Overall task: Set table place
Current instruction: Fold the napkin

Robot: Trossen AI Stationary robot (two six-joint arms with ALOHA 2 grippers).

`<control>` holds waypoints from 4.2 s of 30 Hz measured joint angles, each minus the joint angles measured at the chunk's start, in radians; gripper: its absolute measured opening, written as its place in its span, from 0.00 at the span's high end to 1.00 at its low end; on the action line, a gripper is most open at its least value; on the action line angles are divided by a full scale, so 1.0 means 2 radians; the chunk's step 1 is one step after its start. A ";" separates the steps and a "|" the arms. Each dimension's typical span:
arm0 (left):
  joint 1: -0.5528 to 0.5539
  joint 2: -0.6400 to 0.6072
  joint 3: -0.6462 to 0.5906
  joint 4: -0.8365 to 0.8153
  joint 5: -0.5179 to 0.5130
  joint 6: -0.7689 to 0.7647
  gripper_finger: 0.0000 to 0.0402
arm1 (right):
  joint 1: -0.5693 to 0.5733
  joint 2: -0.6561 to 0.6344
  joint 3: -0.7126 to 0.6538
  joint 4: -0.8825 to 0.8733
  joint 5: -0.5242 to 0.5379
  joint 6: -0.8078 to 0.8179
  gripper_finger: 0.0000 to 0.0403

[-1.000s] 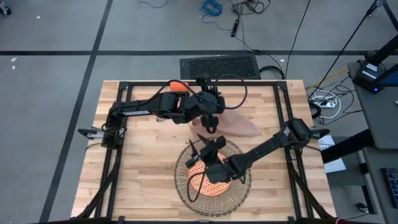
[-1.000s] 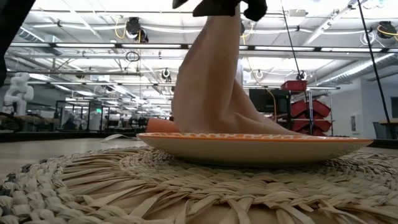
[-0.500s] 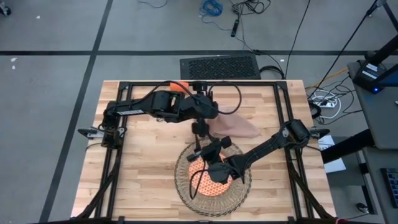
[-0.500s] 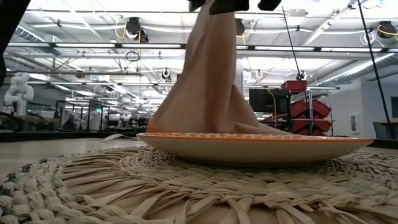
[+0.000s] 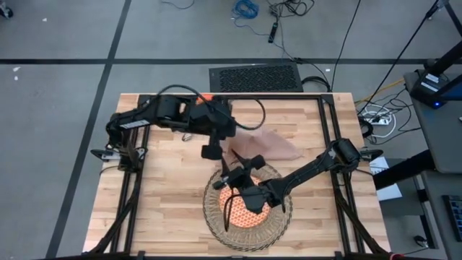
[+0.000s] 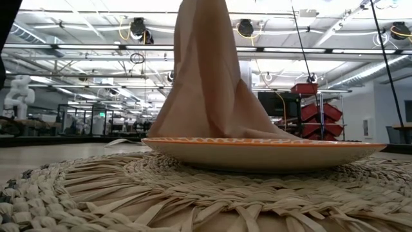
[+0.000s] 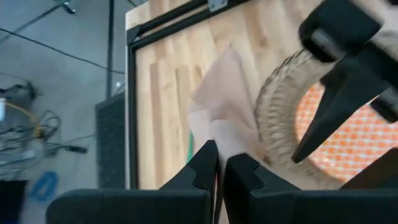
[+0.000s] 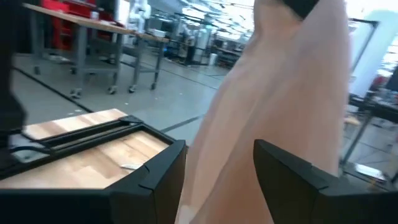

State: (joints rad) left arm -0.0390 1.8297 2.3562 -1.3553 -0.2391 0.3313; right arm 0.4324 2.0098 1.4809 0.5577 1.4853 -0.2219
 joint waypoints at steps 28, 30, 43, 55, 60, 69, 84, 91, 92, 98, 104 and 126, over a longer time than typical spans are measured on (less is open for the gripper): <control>0.007 -0.015 0.000 0.005 0.080 -0.032 1.00 | -0.014 -0.001 0.005 0.081 0.002 -0.093 0.64; 0.005 -0.015 0.000 0.005 0.080 -0.031 1.00 | -0.014 -0.001 0.005 0.056 0.010 -0.067 0.70; 0.001 -0.037 0.000 0.002 0.074 -0.034 1.00 | 0.008 0.000 0.004 -0.243 0.042 0.226 0.93; -0.010 -0.062 0.000 0.006 0.072 -0.057 1.00 | -0.005 0.000 0.004 -0.451 -0.015 0.477 0.88; -0.015 -0.064 0.000 0.005 0.072 -0.057 1.00 | -0.004 0.002 -0.005 -0.501 -0.026 0.553 0.88; -0.015 -0.065 0.000 0.006 0.068 -0.054 1.00 | 0.001 0.002 -0.030 -0.501 -0.048 0.587 0.88; -0.015 -0.067 0.000 0.005 0.065 -0.053 1.00 | 0.007 0.002 -0.079 -0.502 -0.068 0.653 0.88; -0.015 -0.067 0.000 0.006 0.063 -0.053 1.00 | 0.007 0.002 -0.085 -0.502 -0.078 0.657 0.88; -0.015 -0.067 0.000 0.005 0.063 -0.053 1.00 | 0.007 0.002 -0.085 -0.502 -0.078 0.657 0.88; -0.015 -0.067 0.000 0.006 0.063 -0.053 1.00 | 0.007 0.002 -0.085 -0.511 -0.079 0.658 0.88; -0.015 -0.067 0.000 0.005 0.063 -0.054 1.00 | 0.007 0.012 -0.085 -0.519 -0.097 0.667 0.88; -0.015 -0.067 0.000 0.003 0.063 -0.059 1.00 | 0.017 0.038 -0.085 -0.506 -0.071 0.679 0.99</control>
State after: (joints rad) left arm -0.0696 1.6958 2.3562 -1.3499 -0.1135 0.2142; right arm 0.4665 2.0850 1.3106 -0.4548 1.3430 1.1364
